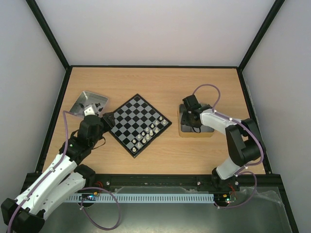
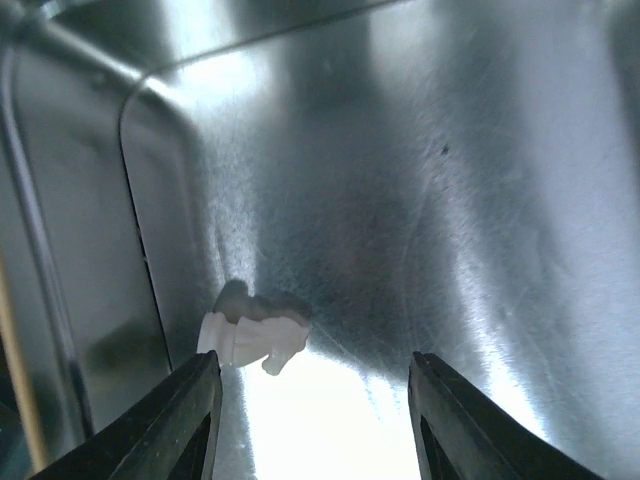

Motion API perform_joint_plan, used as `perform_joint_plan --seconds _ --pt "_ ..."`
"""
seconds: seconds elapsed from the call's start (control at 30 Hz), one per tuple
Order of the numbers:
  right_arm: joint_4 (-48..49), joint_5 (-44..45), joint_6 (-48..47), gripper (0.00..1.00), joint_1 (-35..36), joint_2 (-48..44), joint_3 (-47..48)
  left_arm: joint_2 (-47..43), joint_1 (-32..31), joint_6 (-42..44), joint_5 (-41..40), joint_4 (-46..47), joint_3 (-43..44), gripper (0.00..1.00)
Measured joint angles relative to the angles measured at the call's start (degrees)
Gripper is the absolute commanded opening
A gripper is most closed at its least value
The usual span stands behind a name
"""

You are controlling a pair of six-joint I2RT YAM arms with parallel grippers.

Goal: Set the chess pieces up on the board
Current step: Pick up the chess piece from the storage box.

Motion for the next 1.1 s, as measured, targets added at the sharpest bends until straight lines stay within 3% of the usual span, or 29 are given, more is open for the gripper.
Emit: perform_joint_plan --seconds 0.3,0.83,1.1 --pt "0.0 -2.6 -3.2 0.51 0.0 4.2 0.5 0.0 0.0 0.3 0.1 0.0 0.0 0.62" --pt "3.1 3.1 -3.7 0.51 0.0 8.5 4.0 0.0 0.0 0.4 0.1 0.0 0.0 0.62" --pt "4.2 6.6 -1.9 0.42 0.0 9.6 5.7 0.0 0.0 0.4 0.1 0.0 0.0 0.62"
